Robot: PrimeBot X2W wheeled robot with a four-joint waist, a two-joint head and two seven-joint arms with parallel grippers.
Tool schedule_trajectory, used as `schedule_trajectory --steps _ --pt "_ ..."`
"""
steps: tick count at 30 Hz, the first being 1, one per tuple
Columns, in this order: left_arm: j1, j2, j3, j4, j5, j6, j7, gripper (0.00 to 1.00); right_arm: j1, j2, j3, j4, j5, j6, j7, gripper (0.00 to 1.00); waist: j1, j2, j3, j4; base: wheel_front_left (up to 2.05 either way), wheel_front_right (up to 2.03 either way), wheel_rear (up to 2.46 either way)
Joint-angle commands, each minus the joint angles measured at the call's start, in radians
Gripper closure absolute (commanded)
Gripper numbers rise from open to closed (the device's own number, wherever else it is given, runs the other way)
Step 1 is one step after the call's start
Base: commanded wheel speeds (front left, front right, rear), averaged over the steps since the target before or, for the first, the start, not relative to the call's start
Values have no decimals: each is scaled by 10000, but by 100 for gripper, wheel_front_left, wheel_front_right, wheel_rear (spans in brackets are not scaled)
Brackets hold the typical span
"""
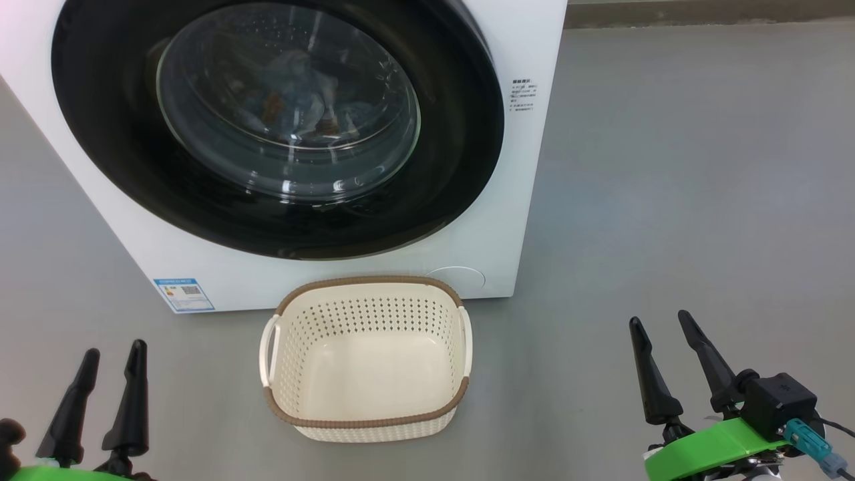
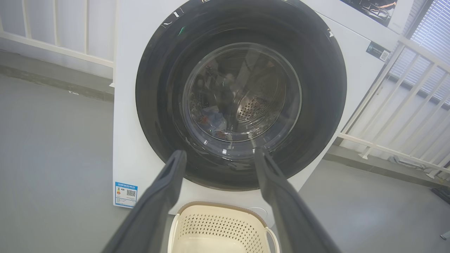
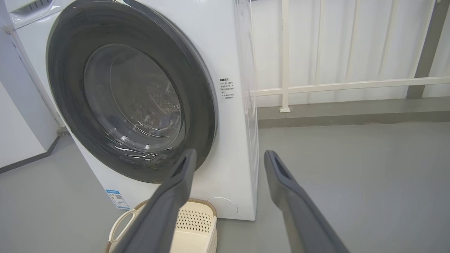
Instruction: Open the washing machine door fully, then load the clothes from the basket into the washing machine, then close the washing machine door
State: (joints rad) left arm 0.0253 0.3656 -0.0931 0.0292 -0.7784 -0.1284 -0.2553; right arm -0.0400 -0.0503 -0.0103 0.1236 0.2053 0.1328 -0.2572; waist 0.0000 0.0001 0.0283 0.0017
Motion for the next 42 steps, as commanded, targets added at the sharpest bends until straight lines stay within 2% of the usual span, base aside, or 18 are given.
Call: schedule_trajectory --steps 1,8,42 --pt "-179 254 404 -213 77 -23 -65 0 -44 1 297 -284 89 -21 -46 0 0 -1 -22 -6 0 0 0" --pt "-134 422 284 -191 454 -23 -65 0 -49 1 376 -219 51 -21 -46 0 0 -1 -24 4 0 0 0" --pt "-130 256 271 84 327 -23 -65 0 -85 1 606 -20 -56 -21 -46 0 0 -1 -78 30 0 0 0"
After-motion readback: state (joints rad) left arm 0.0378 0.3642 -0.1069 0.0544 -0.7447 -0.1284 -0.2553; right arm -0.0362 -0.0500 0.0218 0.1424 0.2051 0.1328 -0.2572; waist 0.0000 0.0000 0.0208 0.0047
